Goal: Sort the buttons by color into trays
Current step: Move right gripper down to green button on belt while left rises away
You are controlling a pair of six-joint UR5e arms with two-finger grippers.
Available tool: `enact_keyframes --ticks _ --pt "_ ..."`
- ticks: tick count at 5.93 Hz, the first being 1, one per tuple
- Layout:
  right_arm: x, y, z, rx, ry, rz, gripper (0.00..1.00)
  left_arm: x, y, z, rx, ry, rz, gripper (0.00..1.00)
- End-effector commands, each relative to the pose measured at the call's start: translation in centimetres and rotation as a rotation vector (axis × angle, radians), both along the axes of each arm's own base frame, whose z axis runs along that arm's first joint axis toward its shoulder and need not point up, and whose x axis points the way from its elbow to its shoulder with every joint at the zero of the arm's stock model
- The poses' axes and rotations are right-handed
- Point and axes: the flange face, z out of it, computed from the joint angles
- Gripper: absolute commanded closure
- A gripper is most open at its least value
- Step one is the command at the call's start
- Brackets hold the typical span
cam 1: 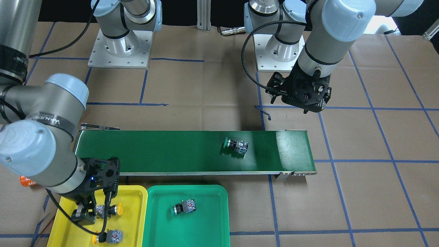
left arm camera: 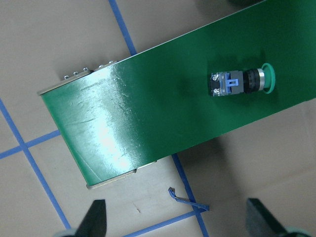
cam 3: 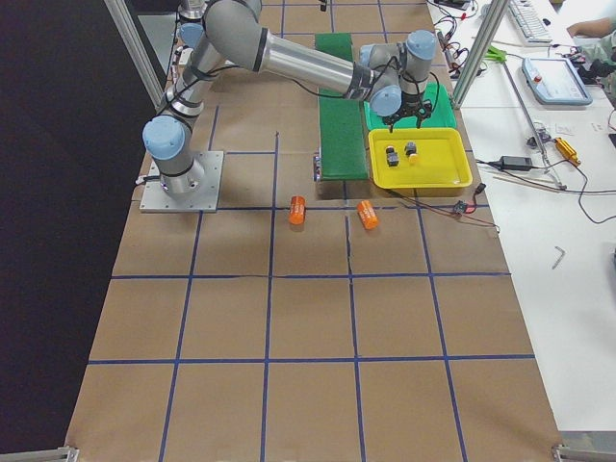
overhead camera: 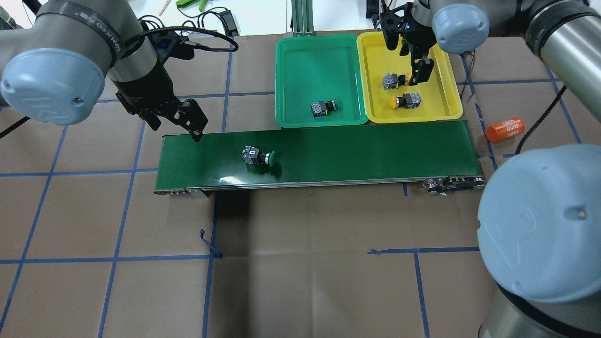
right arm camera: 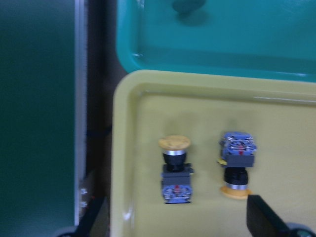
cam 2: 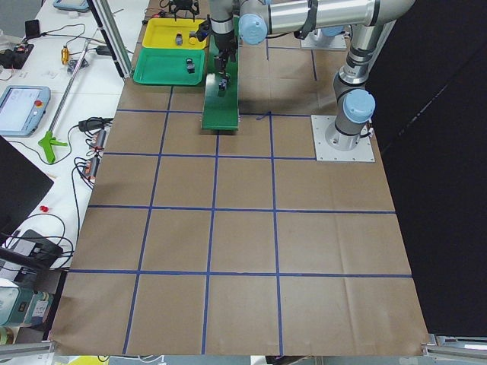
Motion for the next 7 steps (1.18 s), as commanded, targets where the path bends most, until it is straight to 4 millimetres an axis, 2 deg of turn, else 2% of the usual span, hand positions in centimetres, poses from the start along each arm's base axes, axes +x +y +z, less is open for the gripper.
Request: enact_keyframes --ticks 1,2,3,5,6,7 --pt "2.3 8.5 3.8 0.09 0.003 -0.065 0.0 0.3 1.8 1.4 0.034 -0.057 0.087 0.01" --pt "3.8 13.1 2.8 0.103 0.002 -0.13 0.0 0.1 2.7 2.9 0.0 -0.041 0.097 0.01" --pt "5.5 13.8 3.0 0.04 -0.005 -0.17 0.0 0.1 3.5 3.4 -0.014 -0.036 0.108 0.01" --pt "11.3 15.5 2.2 0.044 -0.01 -0.224 0.0 0.2 3.5 3.9 -0.025 -0.037 0.11 0.01" --pt "15.5 16.0 0.5 0.022 -0.018 -0.195 0.0 0.2 3.7 3.7 -0.014 -0.036 0.108 0.01" --pt "19.3 16.0 -2.1 -0.011 -0.032 -0.22 0.0 0.1 3.6 3.6 -0.017 -0.03 0.11 0.01"
